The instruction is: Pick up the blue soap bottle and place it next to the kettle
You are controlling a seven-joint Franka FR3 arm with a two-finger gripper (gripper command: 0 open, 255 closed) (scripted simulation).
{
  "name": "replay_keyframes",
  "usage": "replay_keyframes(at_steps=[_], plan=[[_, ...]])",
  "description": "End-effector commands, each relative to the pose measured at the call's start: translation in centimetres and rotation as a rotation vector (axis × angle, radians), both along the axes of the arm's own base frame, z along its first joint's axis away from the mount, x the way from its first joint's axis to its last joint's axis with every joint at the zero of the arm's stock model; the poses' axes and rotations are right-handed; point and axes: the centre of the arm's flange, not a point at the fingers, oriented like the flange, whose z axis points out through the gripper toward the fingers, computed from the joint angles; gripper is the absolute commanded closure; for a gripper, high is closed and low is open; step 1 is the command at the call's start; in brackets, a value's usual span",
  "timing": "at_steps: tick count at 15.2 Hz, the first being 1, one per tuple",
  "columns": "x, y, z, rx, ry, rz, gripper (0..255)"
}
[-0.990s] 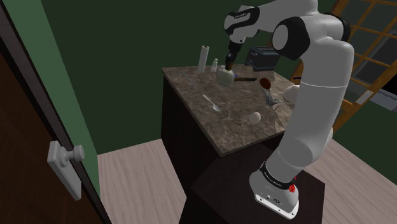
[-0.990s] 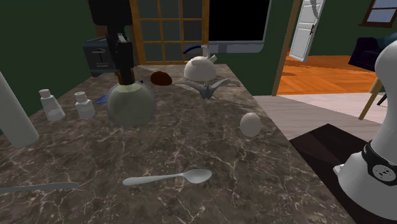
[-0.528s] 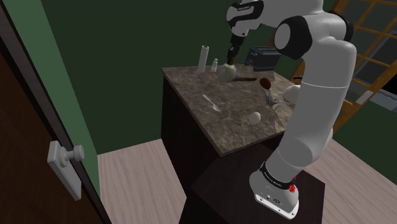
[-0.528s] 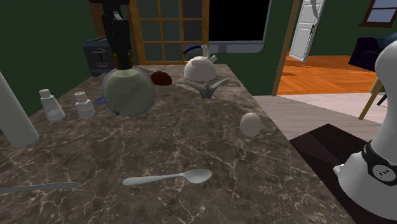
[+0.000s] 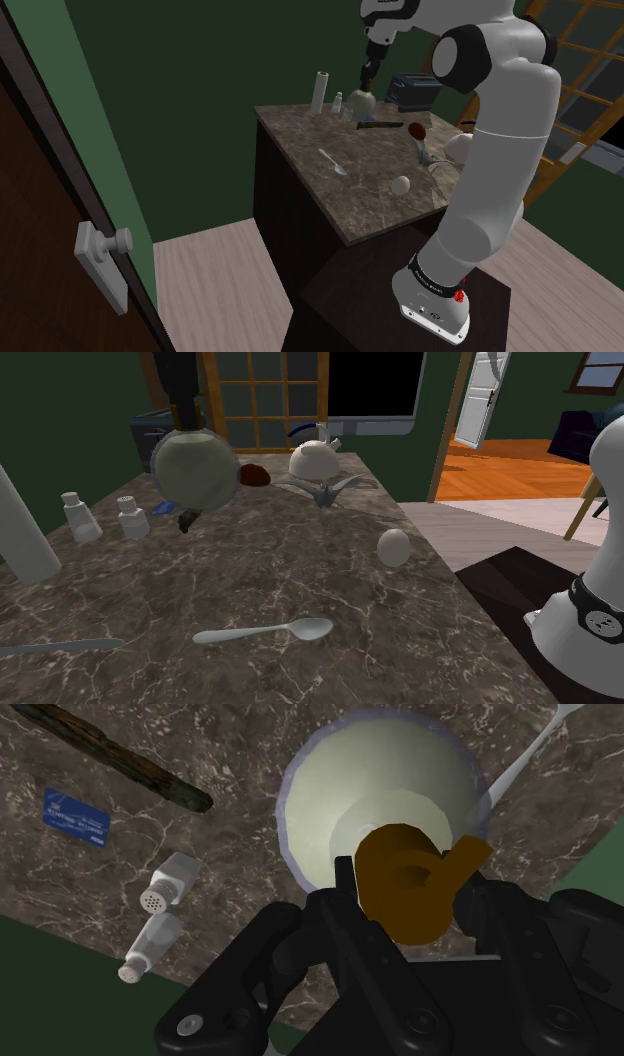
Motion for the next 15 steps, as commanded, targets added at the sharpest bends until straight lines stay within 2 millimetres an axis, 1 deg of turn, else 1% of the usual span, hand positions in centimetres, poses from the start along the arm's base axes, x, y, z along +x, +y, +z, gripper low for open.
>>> replay_keyframes(at_steps=[1,15], plan=[[0.1,0.0,1.0,0.000,0.000,0.000,255],[0.1,0.0,8.4,0.000,0.000,0.000,255]])
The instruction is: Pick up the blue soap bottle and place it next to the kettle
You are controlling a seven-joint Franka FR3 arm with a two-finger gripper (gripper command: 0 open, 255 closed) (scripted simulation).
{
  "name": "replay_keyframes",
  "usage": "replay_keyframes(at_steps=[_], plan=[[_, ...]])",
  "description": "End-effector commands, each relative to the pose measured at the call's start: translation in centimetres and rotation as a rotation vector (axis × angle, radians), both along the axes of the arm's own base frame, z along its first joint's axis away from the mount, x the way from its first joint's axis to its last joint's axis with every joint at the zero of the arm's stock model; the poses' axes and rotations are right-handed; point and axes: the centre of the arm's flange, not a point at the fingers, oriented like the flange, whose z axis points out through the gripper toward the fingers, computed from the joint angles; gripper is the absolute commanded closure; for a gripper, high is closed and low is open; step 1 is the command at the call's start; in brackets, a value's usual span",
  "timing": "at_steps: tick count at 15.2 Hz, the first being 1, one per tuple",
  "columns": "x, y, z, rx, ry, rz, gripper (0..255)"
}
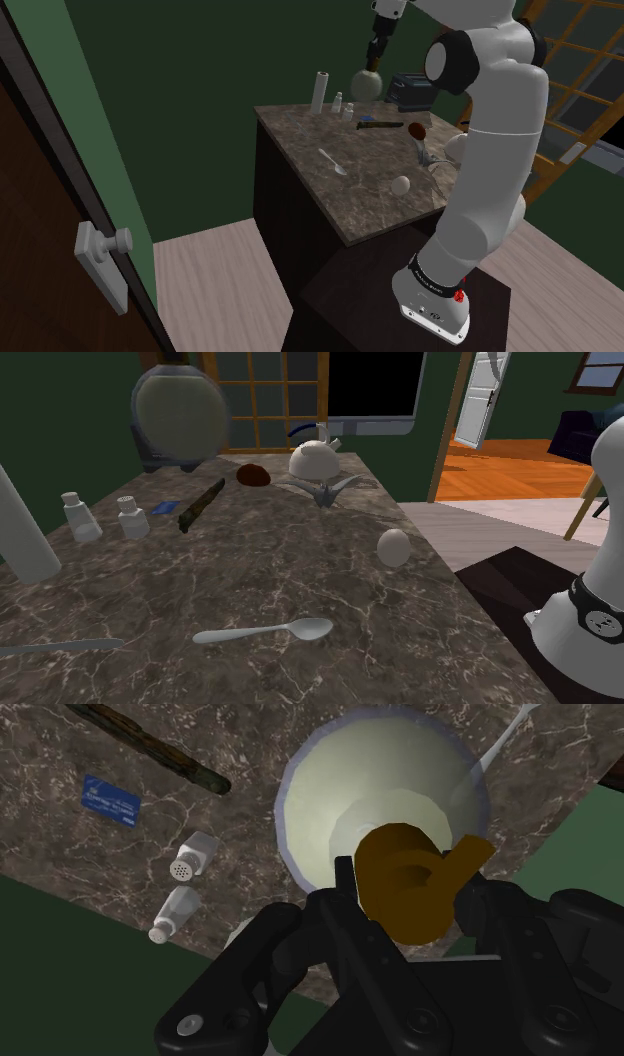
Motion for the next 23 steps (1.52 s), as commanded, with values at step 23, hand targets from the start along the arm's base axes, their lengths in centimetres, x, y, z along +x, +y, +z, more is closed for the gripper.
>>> replay_keyframes(at_steps=[23], plan=[[-21.6,-10.1,3.0,0.000,0.000,0.000,255]])
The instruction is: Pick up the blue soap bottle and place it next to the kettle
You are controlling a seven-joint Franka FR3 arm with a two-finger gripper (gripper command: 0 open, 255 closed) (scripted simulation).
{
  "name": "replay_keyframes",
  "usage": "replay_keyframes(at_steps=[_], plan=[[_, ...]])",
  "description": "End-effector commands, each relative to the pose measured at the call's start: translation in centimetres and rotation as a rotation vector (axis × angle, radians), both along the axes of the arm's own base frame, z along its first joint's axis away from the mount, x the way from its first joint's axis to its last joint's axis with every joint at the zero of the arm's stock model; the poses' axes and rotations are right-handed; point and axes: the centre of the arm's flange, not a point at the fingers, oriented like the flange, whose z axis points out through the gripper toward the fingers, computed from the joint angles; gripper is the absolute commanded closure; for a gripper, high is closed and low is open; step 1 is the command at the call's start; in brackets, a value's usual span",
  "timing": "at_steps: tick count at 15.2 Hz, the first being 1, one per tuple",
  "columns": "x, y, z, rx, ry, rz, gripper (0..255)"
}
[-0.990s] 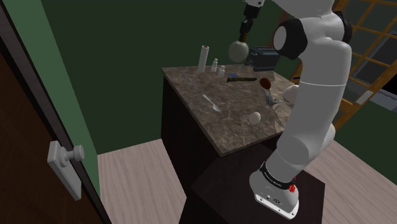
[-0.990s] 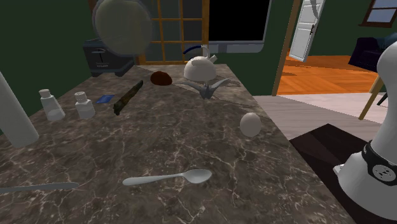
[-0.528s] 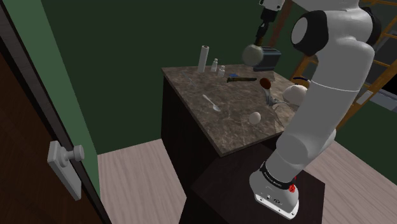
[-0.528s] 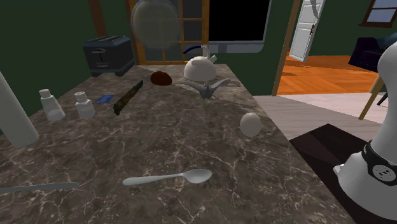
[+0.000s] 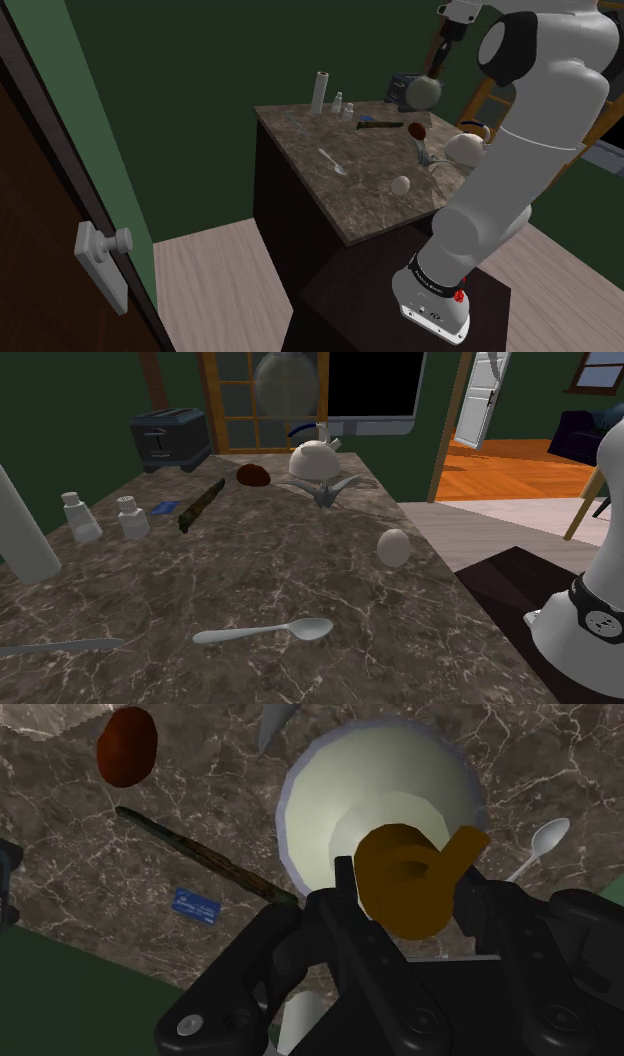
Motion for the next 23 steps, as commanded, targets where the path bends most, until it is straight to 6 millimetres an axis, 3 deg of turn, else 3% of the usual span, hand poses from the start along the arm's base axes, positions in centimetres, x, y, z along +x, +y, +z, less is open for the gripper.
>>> replay_keyframes(at_steps=[1,19,20,23], plan=[[-2.6,-1.1,-0.1,0.000,-0.001,0.001,255],[-24.1,-11.2,-0.1,0.000,-0.001,0.001,255],[-25.0,-11.7,-0.1,0.000,-0.001,0.001,255],[-25.0,-11.7,-1.7,0.000,-0.001,0.001,255]])
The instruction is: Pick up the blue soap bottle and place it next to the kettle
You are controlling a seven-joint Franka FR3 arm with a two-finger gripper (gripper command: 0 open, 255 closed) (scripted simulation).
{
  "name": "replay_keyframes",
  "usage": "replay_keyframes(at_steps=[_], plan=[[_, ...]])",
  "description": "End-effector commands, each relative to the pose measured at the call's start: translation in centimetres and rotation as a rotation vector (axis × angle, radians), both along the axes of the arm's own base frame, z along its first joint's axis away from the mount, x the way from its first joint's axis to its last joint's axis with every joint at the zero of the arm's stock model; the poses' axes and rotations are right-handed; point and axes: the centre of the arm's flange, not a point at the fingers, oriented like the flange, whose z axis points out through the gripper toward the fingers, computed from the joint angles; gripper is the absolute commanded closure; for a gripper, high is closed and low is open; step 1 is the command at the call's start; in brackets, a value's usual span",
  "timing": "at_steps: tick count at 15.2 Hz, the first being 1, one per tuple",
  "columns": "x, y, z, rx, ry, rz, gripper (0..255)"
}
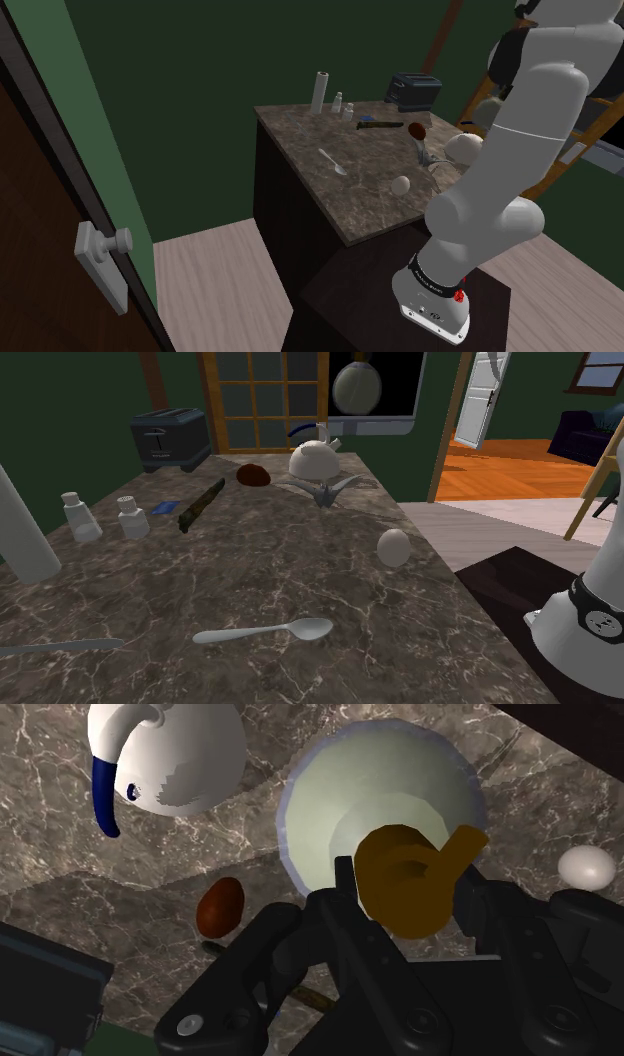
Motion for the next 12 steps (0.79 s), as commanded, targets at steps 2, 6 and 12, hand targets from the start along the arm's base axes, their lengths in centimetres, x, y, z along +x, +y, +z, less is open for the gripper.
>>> replay_keyframes(at_steps=[2,6,12], plan=[[-0.1,-0.2,-1.5,-0.001,0.000,0.001,255],[-0.1,-0.2,-3.6,-0.001,0.000,0.001,255],[-0.1,-0.2,-6.8,-0.001,0.000,0.001,255]])
